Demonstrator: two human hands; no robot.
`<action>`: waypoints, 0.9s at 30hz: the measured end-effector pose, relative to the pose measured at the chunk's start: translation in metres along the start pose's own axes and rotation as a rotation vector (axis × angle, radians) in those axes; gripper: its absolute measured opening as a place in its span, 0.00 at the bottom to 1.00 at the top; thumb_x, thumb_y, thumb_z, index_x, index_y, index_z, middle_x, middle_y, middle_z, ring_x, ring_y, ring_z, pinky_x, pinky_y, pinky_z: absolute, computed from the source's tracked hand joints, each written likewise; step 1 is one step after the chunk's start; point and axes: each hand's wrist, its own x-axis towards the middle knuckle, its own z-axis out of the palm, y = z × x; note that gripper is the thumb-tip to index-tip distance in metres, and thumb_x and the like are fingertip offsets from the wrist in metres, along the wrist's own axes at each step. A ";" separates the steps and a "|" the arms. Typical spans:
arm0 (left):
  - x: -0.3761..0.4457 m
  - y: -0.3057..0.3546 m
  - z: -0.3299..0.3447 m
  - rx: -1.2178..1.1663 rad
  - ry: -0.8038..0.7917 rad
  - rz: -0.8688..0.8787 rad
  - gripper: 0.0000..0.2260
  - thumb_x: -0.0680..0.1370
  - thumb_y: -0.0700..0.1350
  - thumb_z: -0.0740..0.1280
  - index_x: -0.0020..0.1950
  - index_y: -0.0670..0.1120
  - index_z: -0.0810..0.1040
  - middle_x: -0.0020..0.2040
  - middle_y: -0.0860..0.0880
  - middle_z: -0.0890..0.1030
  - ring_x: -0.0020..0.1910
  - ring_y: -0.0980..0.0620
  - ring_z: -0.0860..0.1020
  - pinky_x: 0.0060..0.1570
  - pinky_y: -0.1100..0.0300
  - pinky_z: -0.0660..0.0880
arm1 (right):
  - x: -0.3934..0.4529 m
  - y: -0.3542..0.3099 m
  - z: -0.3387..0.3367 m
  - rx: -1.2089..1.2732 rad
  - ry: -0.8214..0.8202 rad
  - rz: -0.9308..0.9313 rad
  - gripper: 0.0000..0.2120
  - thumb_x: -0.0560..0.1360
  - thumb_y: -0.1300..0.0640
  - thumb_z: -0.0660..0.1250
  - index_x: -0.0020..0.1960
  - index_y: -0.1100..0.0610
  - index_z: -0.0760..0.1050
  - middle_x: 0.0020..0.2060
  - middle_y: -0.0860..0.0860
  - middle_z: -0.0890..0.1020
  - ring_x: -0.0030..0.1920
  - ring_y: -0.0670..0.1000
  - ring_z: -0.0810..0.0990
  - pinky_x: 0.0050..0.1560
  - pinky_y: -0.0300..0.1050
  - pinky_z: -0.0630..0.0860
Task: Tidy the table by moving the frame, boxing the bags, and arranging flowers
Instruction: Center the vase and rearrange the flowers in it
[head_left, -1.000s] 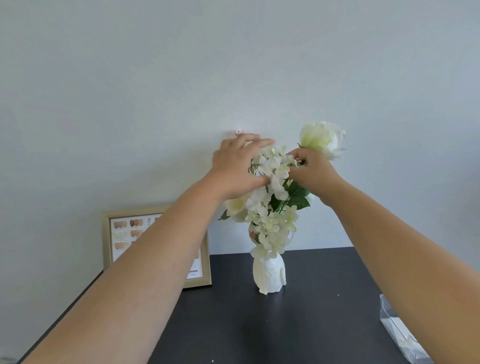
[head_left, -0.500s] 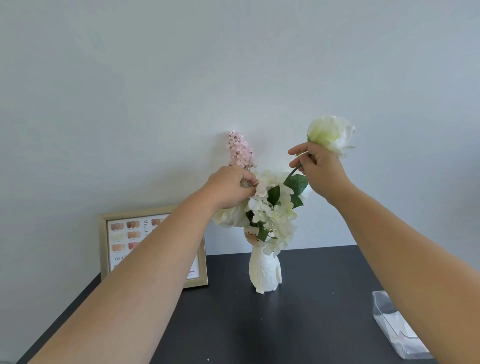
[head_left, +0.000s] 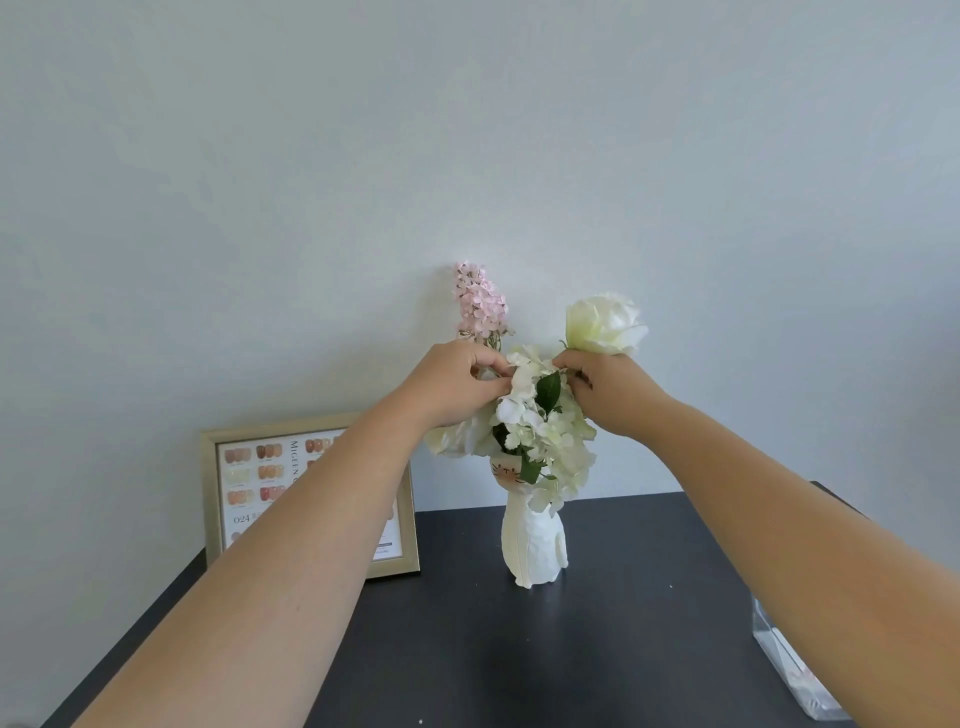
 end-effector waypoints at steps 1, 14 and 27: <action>0.001 0.001 -0.002 -0.060 0.012 -0.017 0.03 0.75 0.51 0.72 0.43 0.60 0.82 0.50 0.51 0.83 0.49 0.51 0.79 0.52 0.54 0.75 | -0.001 0.000 -0.001 -0.027 0.003 -0.015 0.17 0.80 0.61 0.55 0.63 0.52 0.76 0.41 0.55 0.82 0.39 0.55 0.78 0.43 0.46 0.76; 0.046 0.067 0.010 -0.081 -0.147 0.136 0.18 0.71 0.60 0.73 0.59 0.69 0.73 0.64 0.56 0.71 0.59 0.54 0.72 0.55 0.56 0.69 | -0.019 0.002 -0.009 -0.095 0.067 -0.204 0.19 0.77 0.66 0.56 0.63 0.57 0.77 0.52 0.56 0.82 0.45 0.57 0.79 0.47 0.54 0.77; 0.038 0.061 0.024 -0.125 -0.009 0.159 0.04 0.74 0.55 0.72 0.44 0.61 0.78 0.49 0.59 0.79 0.39 0.59 0.80 0.37 0.61 0.74 | -0.041 0.029 -0.034 0.603 0.286 0.076 0.38 0.61 0.39 0.79 0.62 0.26 0.60 0.57 0.45 0.75 0.44 0.50 0.83 0.41 0.42 0.78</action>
